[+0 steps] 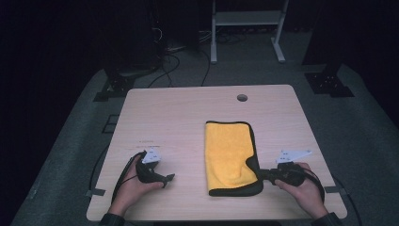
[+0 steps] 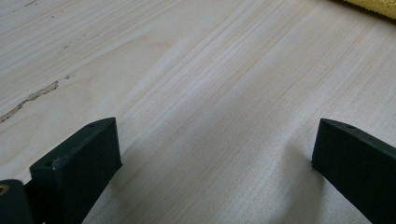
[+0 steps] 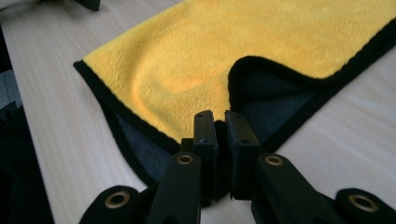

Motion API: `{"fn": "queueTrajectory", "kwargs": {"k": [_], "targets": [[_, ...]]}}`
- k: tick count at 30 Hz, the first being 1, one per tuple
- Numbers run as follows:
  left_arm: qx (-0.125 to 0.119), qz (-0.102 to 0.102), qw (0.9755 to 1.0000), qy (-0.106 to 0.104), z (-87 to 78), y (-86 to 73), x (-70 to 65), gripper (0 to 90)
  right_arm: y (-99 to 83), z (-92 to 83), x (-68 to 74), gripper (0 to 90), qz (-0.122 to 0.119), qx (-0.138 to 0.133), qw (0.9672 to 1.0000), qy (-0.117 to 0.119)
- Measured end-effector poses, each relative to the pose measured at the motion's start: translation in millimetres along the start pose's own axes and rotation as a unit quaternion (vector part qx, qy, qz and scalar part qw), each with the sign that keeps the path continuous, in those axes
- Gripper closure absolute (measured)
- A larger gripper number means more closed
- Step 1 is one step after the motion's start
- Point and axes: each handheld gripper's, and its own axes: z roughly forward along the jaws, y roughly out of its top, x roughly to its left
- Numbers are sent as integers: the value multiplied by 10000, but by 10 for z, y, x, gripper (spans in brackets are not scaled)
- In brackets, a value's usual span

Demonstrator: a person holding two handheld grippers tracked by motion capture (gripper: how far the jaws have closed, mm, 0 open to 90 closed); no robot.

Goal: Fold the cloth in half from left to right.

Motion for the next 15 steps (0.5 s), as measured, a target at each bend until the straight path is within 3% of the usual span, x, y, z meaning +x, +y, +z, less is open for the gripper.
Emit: {"fn": "queueTrajectory", "kwargs": {"k": [9, 15], "targets": [[0, -4, 10000, 3, 0, 0, -1, 0, -222, -151, 122, 831, 168, -16, 9998, 137], [1, -3, 10000, 3, 0, 0, 0, 0, -297, -258, 237, 830, 198, -169, 9993, 262]]}}
